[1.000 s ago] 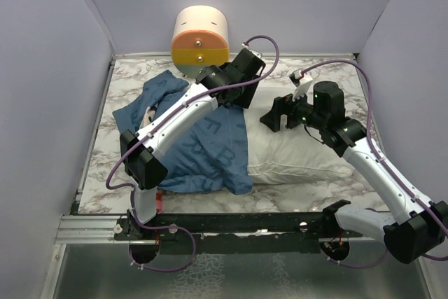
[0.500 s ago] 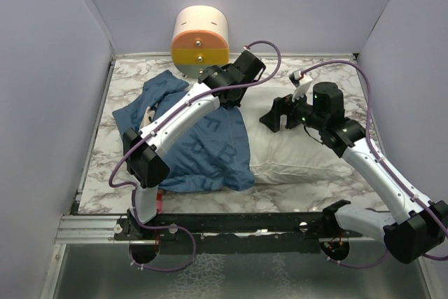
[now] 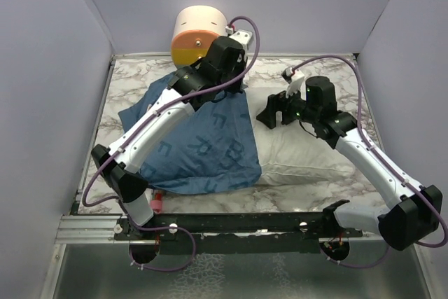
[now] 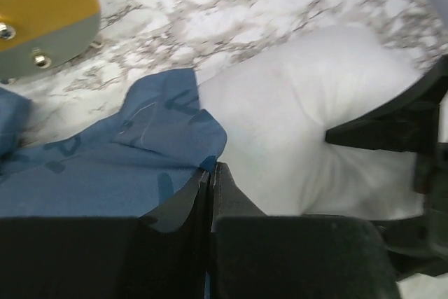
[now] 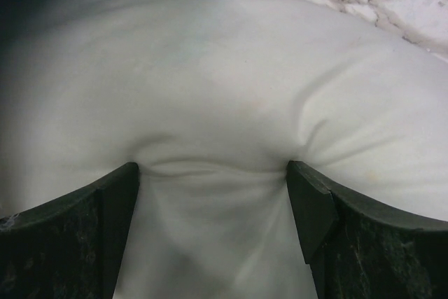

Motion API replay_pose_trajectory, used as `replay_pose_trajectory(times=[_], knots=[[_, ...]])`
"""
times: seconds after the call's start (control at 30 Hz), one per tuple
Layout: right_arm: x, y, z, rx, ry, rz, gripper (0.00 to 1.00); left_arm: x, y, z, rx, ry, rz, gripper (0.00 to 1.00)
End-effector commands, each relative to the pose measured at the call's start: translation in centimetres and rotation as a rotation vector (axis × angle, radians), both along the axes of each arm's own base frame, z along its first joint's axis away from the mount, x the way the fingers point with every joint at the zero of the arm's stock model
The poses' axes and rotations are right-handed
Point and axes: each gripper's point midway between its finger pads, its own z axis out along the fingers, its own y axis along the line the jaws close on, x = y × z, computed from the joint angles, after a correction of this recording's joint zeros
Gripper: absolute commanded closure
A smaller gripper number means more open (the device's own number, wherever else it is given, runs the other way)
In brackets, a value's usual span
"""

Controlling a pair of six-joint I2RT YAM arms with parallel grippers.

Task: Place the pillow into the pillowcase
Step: Stuff the pillow into the pillowcase.

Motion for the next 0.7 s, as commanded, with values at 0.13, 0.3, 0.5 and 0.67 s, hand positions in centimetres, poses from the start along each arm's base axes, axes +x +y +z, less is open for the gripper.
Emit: replay_pose_trajectory(times=[0.13,0.3,0.5,0.67], knots=[[-4.0,0.6,-9.8,-0.022,0.269,0.102,0.62,-3.0,-6.1,6.0,-0.632,0.027,-0.202,1.0],[-6.4,2.4,-11.6,0.107,0.358,0.187,0.93,-3.3,-7.8,5.7,-0.811,0.1,-0.27,1.0],[-1.6,5.9,-2.9,0.296,0.181,0.221,0.99,-3.3,-12.7,11.9,-0.969,0.077,-0.41,1.0],[2.2,6.1,9.5,0.429,-0.127,0.147,0.99,-4.9,-14.2,16.4,-1.035,0.052,-0.509,1.0]])
